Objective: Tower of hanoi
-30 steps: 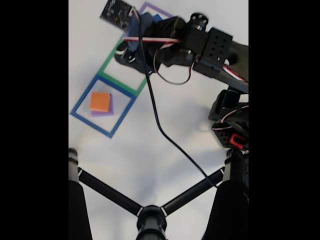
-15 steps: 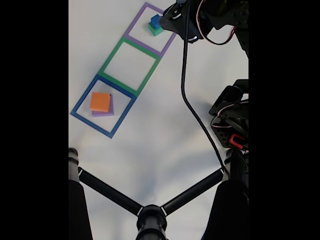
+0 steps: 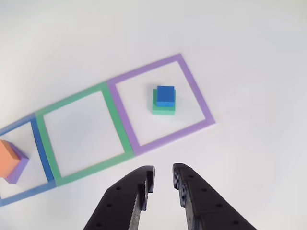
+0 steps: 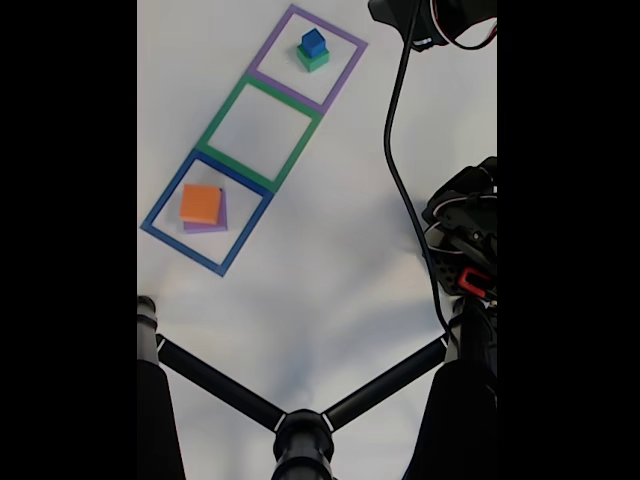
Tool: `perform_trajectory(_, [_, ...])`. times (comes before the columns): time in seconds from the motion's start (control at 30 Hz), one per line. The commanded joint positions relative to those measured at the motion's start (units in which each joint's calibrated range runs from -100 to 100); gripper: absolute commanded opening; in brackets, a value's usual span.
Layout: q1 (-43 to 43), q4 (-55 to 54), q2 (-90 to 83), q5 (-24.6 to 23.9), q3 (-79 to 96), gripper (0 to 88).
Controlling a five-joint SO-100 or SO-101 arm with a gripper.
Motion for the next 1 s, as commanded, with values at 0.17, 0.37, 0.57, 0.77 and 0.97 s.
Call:
perform_trajectory(0.17, [6.57, -14.77, -11.34, 0.2, 26.27, 13.9])
perform_trajectory(0.37, [8.56, -39.45, -15.59, 0.2, 51.35, 22.4])
perform_trajectory(0.57, [8.79, -70.37, -13.59, 0.2, 72.8, 26.1])
perform_trajectory(0.77, [8.33, -91.01, -6.78, 0.2, 82.16, 26.5])
perform_trajectory(0.97, [8.02, -113.03, 8.37, 0.2, 85.61, 25.9])
